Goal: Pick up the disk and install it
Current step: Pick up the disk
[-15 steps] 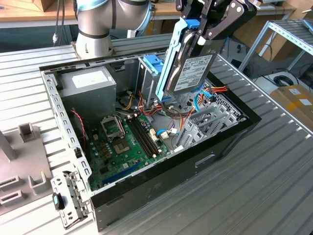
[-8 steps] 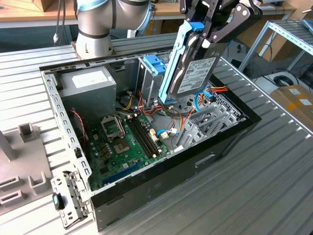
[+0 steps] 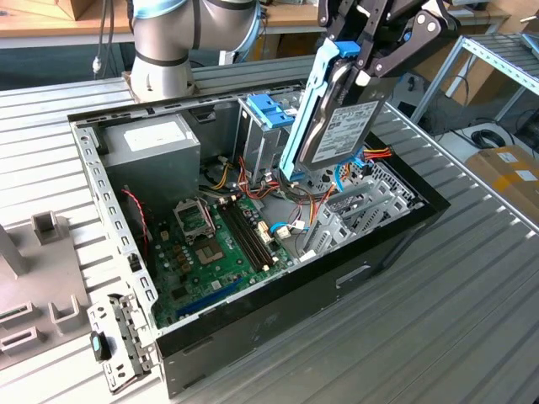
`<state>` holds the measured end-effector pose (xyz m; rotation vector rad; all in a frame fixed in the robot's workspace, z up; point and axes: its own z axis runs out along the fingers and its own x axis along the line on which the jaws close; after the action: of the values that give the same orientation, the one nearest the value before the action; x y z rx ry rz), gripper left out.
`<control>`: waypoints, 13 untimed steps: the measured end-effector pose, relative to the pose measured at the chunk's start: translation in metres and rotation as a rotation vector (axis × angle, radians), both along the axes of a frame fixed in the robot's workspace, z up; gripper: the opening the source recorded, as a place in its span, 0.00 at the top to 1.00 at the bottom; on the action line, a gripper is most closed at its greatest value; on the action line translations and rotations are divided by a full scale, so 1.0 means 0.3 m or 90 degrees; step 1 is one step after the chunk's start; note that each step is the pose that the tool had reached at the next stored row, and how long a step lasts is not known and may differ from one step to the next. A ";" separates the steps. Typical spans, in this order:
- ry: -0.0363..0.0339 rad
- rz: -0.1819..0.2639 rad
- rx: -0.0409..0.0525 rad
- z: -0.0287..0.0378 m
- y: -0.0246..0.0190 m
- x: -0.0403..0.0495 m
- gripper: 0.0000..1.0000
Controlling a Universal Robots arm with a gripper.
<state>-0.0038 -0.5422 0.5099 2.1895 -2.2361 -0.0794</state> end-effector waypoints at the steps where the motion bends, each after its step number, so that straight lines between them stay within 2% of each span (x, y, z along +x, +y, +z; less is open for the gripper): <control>1: 0.0000 0.000 0.0001 -0.001 -0.001 0.003 0.63; 13: 0.0000 0.000 -0.0009 -0.006 -0.007 0.047 0.63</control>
<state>0.0103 -0.5442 0.5080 2.1889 -2.2354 -0.0778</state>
